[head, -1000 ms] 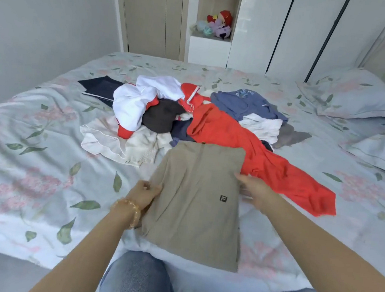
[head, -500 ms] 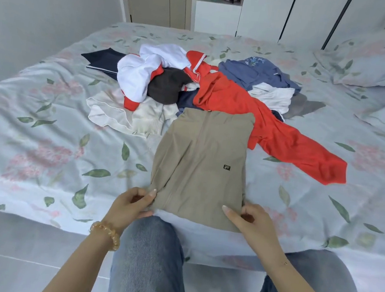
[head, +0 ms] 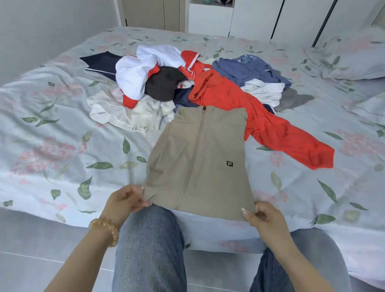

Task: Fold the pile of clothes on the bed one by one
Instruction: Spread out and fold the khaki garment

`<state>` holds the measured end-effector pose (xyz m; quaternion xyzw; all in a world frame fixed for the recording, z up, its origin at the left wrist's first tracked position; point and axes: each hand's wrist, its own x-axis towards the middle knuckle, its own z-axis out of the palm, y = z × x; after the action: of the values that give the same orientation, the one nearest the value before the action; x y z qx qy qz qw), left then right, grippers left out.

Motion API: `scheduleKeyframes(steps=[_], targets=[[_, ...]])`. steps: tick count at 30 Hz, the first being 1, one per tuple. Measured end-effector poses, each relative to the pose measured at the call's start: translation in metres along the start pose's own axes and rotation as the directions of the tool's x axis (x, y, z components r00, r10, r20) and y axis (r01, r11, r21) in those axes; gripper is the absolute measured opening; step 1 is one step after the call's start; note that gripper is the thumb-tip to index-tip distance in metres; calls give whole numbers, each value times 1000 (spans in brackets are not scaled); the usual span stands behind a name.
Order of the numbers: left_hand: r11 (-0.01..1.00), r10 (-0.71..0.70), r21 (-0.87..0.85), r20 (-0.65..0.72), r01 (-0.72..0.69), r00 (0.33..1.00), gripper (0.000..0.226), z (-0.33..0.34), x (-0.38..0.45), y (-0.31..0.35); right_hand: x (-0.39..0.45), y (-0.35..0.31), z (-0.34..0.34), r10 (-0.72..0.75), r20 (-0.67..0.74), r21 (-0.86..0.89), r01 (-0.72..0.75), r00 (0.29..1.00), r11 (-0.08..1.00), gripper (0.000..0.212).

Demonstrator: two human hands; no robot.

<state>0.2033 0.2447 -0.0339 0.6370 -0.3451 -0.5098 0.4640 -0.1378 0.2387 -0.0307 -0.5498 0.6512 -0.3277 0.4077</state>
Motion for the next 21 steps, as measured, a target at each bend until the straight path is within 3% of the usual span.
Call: scheduleKeyframes(steps=[2,4,5,7,10,13,15,18,21], targets=[[977,-10,213,-98,30,995,10,-1,2,0,0,-7,-1,-3,-29,-52,1,1000,999,21],[943,142,329,-246,-55,959,18,-1,3,15,6,-19,-3,21,-64,16,-21,998,1000,8],[932,209,347,-274,-107,939,18,1,4,26,12,-25,-4,62,-70,82,-56,996,995,13],[919,209,379,-222,-113,952,22,12,18,45,33,-34,-5,165,-16,190,-159,986,969,30],[889,27,458,-94,19,995,51,38,48,58,73,-41,7,224,48,186,-229,974,956,57],[803,81,595,-105,-2,991,34,64,70,56,102,-49,29,177,-25,165,-170,984,972,48],[834,185,546,-135,-83,974,36,67,78,51,113,-48,38,118,-143,79,-108,983,991,28],[912,207,395,-212,-110,955,44,52,81,44,120,-37,38,25,-290,36,-15,957,999,39],[934,132,356,-264,-31,955,50,40,81,39,121,-26,35,50,-309,90,-23,950,996,38]])
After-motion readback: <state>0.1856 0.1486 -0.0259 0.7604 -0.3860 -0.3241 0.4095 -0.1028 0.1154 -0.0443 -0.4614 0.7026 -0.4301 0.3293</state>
